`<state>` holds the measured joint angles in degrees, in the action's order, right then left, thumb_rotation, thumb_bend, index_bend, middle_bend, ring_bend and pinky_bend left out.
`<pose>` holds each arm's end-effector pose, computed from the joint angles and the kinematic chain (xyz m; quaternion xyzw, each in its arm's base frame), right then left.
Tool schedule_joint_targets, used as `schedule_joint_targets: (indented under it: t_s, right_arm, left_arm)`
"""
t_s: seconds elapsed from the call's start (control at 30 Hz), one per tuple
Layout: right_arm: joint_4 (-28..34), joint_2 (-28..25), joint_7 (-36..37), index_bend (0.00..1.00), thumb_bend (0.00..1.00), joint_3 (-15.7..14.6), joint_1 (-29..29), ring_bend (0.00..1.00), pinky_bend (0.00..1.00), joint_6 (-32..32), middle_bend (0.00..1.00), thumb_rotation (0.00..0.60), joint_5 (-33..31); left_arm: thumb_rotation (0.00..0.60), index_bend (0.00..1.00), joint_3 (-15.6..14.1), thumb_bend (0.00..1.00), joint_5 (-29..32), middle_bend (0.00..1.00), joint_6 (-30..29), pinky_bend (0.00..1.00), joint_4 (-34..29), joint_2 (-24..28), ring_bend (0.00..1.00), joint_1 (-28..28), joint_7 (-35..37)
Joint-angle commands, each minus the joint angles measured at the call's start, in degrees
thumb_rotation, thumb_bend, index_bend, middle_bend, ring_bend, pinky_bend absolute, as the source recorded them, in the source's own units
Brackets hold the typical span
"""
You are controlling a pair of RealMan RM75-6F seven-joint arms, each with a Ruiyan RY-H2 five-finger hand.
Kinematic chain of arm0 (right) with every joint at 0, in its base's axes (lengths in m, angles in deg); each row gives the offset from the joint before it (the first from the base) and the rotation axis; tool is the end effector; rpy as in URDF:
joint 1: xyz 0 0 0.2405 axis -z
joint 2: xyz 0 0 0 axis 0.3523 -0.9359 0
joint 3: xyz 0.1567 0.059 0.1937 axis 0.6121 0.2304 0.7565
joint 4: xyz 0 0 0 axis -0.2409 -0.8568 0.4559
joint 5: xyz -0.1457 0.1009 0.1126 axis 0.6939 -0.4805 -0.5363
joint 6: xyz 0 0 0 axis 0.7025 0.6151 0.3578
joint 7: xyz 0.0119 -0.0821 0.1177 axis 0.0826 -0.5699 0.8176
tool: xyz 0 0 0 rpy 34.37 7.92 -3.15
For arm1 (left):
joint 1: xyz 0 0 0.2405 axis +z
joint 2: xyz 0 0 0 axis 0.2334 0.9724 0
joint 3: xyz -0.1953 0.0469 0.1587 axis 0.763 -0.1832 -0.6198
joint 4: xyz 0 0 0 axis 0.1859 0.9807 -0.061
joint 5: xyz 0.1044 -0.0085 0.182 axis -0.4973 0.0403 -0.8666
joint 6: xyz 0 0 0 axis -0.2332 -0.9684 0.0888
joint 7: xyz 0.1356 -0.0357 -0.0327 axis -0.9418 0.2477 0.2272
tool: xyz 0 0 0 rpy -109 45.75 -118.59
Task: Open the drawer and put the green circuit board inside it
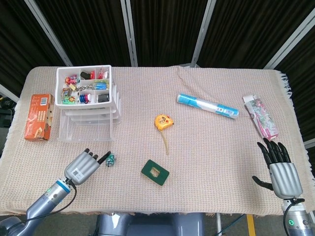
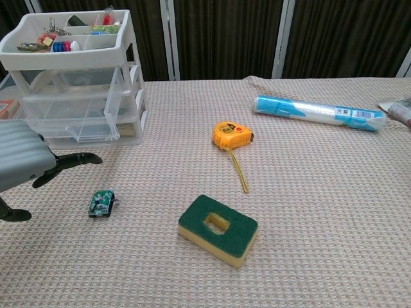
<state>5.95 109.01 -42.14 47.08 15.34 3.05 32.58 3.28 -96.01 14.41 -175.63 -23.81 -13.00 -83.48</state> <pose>-0.2970 -0.1827 0.1393 0.6178 -0.3485 0.4043 0.5774 -0.2096 0.2360 0.0220 -0.8712 -0.0694 -0.2237 0.4315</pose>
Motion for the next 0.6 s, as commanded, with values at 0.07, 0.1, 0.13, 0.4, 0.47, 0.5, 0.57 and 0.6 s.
schedule_joint_targets:
  t_s: [0.07,0.1,0.13,0.4,0.47,0.5,0.57,0.6]
  right_arm:
    - [0.0,0.0,0.1,0.08,0.00,0.0,0.0,0.00,0.00,0.0,0.00,0.600,0.0]
    - [0.0,0.0,0.1,0.08,0.00,0.0,0.0,0.00,0.00,0.0,0.00,0.600,0.0]
    - [0.0,0.0,0.1,0.08,0.00,0.0,0.0,0.00,0.00,0.0,0.00,0.600,0.0]
    - [0.0,-0.1,0.2,0.08,0.00,0.0,0.0,0.00,0.00,0.0,0.00,0.600,0.0]
    - [0.0,-0.1,0.2,0.08,0.00,0.0,0.0,0.00,0.00,0.0,0.00,0.600,0.0]
    - [0.0,-0.1,0.3,0.08,0.00,0.0,0.0,0.00,0.00,0.0,0.00,0.600,0.0]
    - [0.0,-0.1,0.3,0.08,0.00,0.0,0.0,0.00,0.00,0.1,0.00,0.600,0.1]
    - [-0.1,-0.1,0.3,0.08,0.00,0.0,0.0,0.00,0.00,0.1,0.00,0.600,0.1]
  left_arm:
    - [0.600,0.13,1.1,0.00,2.3,0.62,2.3,0.57,0.8,-1.5,0.67,-1.4,-3.0]
    - [0.600,0.13,1.3,0.00,2.7,0.63,2.6,0.58,0.9,-1.8,0.68,-1.6,-3.5]
    - [0.600,0.13,1.5,0.00,3.3,0.64,2.9,0.58,1.1,-2.2,0.70,-1.8,-4.1]
    - [0.600,0.22,2.2,0.04,6.5,0.75,5.1,0.65,2.5,-4.7,0.77,-3.1,-6.3]
    - [0.600,0.25,2.2,0.04,7.2,0.77,5.5,0.66,2.7,-5.3,0.79,-3.4,-6.8]
    - [0.600,0.26,2.2,0.05,7.6,0.78,5.7,0.66,2.9,-5.7,0.79,-3.6,-7.1]
    - [0.600,0.27,2.1,0.06,8.2,0.78,6.0,0.66,3.4,-6.2,0.79,-3.9,-7.7]
    - [0.600,0.29,2.1,0.07,8.4,0.78,6.2,0.67,3.8,-6.6,0.79,-4.0,-8.1]
